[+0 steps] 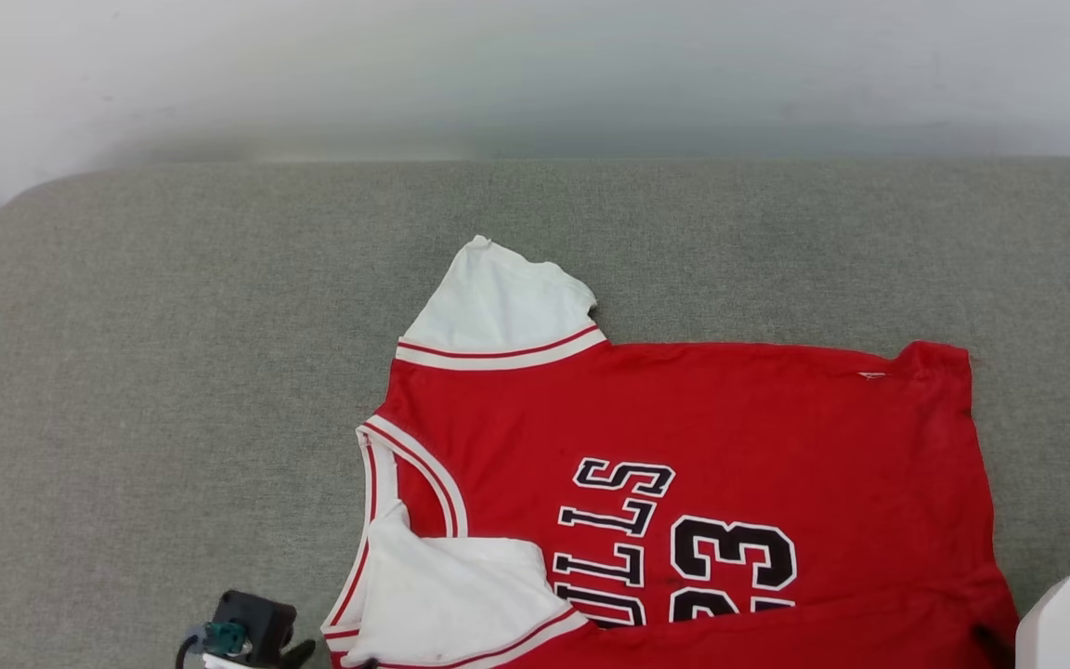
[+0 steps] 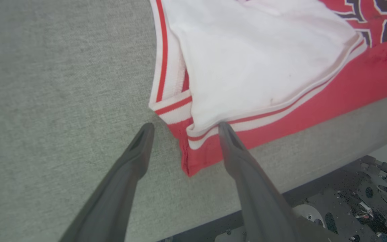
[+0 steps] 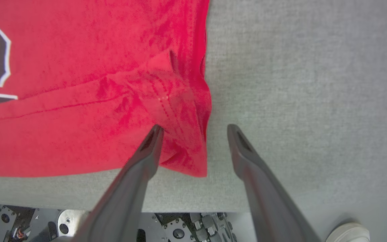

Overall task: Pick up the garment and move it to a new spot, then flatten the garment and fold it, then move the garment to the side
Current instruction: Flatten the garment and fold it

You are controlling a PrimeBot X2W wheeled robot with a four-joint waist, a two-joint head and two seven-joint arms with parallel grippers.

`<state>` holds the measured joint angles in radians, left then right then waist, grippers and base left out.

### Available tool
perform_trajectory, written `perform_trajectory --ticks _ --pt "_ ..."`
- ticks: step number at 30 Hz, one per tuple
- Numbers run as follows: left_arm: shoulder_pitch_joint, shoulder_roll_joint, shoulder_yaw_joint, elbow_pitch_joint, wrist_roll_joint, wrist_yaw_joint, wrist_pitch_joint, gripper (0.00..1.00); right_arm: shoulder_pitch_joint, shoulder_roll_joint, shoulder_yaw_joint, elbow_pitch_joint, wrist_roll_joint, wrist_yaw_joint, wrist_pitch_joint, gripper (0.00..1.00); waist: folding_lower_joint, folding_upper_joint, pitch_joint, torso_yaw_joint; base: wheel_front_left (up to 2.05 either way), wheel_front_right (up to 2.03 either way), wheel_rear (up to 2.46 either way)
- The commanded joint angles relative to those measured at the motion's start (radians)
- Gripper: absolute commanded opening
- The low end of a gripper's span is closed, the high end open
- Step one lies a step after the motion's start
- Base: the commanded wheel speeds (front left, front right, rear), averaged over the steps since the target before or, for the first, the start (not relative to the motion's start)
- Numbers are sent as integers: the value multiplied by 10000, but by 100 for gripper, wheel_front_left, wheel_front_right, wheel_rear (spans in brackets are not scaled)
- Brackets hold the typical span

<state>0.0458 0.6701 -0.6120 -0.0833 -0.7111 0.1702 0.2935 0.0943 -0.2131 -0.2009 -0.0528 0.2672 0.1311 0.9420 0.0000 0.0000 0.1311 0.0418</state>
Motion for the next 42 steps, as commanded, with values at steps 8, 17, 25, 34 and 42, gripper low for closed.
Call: perform_trajectory --ticks 8,17,25,34,42 --pt "-517 -266 1059 -328 442 453 -2136 100 -747 -146 15 -388 547 -6 -2025 100 0 0 -564 -170 0 0 0" --pt "-868 -913 1918 -448 1291 905 -5084 100 -1377 87 416 -940 1082 -6 -5489 100 0 0 -764 -434 0 0 0" --pt "-874 -1737 2700 -718 1889 613 -5594 100 -1119 453 738 -1204 1007 -6 -7740 100 0 0 -583 -563 0 0 0" --pt "-1867 -1967 3348 -342 2391 -611 -5579 100 -1463 921 1038 -1571 643 -6 -8392 100 0 0 271 -1109 0 0 0" --pt "-5026 -479 3020 493 2219 -2435 -3604 100 -2085 1092 1276 -2008 235 -6 -8374 100 0 0 1645 -1977 0 0 0"
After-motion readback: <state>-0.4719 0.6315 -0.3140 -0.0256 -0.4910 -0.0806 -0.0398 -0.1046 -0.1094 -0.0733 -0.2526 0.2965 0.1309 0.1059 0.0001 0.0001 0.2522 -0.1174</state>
